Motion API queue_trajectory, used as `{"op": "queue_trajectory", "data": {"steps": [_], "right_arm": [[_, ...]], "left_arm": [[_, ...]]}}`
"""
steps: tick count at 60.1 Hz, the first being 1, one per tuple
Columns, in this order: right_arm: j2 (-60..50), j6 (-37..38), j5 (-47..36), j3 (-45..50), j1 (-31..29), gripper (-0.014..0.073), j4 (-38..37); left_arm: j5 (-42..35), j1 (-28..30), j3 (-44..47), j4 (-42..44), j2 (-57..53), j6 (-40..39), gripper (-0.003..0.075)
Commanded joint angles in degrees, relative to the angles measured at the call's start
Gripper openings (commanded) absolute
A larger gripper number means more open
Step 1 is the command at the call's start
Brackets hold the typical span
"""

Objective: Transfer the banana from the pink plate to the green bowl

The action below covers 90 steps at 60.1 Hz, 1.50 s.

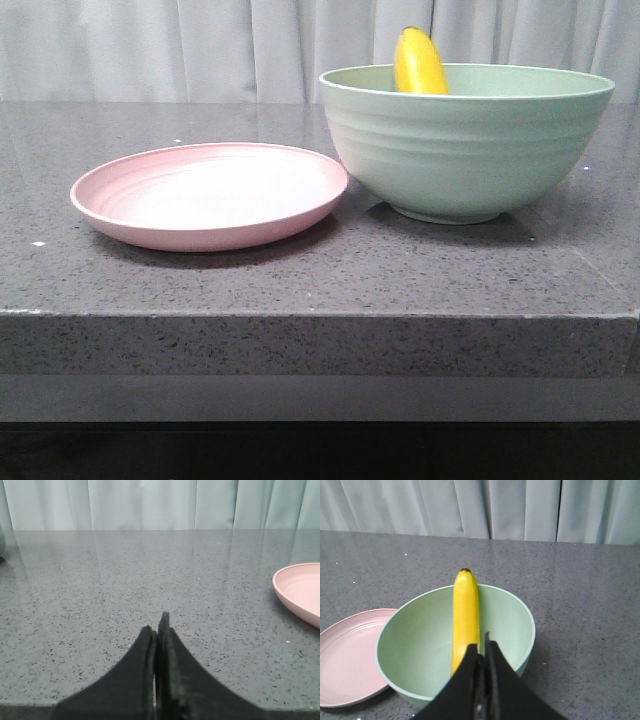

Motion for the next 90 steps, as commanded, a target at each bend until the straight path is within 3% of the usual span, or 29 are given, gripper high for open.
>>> {"op": "queue_trajectory", "data": {"steps": [1,45,50,57,63,76,90], "right_arm": [[-0.06,-0.58,-3.86,-1.50,-0.44,-0.0088,0.62],[-0.06,-0.58,-4.56,-1.22,-0.44,-0.0088,0.79],[-0.74,0.29,-6.87,-0.04,-0.64,-0.0088,-2.14],[-3.73,9.08,-12.84,5.11,-1.91,-0.0088,-15.88],[-8.37,16.80,-17.47,11.50,-3.96,-0.0088,-22.80],[-22.50,18.59,-19.85,27.27,-9.51,-0.0088,-22.10],[-36.84,18.59,-15.27,39.17,-9.73,-0.0088,-21.44]], "left_arm": [[-5.01,0.18,0.20,-0.58,-1.10,0.03,-0.0020],[-5.01,0.18,0.20,-0.58,-1.10,0.03,-0.0020],[-5.01,0.18,0.20,-0.58,-1.10,0.03,-0.0020],[-5.01,0.18,0.20,-0.58,-1.10,0.03,-0.0020],[-5.01,0.18,0.20,-0.58,-1.10,0.03,-0.0020],[-5.01,0.18,0.20,-0.58,-1.10,0.03,-0.0020],[-5.01,0.18,0.20,-0.58,-1.10,0.03,-0.0020]]}}
